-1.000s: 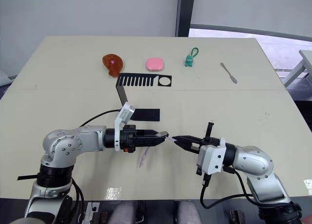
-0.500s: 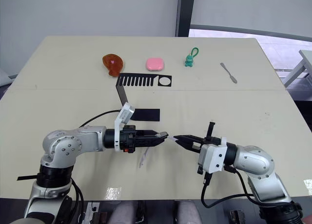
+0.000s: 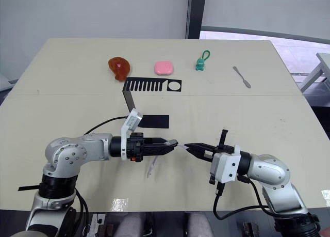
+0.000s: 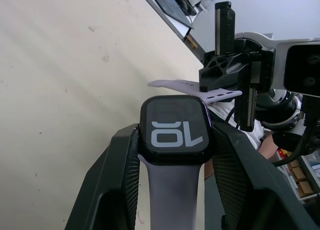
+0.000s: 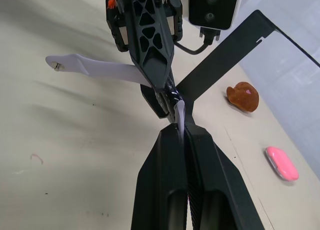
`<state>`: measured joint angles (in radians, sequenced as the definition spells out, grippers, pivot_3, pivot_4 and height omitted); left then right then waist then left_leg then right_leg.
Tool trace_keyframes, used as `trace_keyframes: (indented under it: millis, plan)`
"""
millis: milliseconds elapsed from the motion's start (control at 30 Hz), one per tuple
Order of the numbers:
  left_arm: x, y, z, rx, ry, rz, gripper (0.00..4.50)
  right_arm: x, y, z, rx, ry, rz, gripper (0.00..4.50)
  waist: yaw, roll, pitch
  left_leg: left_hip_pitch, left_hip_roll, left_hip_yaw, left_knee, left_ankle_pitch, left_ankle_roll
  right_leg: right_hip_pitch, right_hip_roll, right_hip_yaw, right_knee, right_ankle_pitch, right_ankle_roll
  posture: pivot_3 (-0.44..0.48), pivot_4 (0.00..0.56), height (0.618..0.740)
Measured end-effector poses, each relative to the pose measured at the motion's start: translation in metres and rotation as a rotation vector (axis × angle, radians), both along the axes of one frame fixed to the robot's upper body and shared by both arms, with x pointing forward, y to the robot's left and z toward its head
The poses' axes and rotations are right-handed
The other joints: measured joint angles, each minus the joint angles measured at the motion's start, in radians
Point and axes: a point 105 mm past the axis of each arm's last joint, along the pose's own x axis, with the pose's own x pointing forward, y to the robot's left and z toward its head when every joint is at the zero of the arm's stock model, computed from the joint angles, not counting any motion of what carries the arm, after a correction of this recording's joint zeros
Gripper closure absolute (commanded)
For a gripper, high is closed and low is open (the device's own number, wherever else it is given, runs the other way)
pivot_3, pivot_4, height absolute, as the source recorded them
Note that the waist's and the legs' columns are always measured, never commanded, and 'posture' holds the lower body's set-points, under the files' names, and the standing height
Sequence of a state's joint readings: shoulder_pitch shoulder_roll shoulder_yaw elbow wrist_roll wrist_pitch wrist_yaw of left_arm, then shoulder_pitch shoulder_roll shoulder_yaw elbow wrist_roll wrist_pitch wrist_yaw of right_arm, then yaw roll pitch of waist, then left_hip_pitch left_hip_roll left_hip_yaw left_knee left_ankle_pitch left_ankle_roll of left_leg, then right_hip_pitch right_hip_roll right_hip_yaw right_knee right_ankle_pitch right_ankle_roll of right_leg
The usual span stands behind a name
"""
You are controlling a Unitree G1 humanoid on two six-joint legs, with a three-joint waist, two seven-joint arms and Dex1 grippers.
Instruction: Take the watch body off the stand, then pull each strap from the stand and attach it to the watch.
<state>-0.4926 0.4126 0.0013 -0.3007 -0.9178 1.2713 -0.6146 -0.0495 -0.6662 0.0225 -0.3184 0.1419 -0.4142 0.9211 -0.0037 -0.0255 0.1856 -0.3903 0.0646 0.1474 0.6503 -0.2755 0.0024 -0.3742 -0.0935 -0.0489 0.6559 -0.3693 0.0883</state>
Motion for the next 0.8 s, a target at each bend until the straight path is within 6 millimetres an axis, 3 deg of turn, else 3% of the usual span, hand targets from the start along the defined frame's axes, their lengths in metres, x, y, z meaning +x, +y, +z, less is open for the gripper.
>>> trace_keyframes:
  millis: [800]
  plan:
    - [-0.0006,-0.0004,-0.0006,0.002,0.007,-0.001,2.92,-0.0002,0.0004,-0.0001,0.000,-0.001,0.003,4.50,0.000,0.000,0.000,0.000,0.000,0.000,0.000,0.000,0.000,0.000,0.000,0.000,0.000,0.000,0.000,0.000,0.150,0.740]
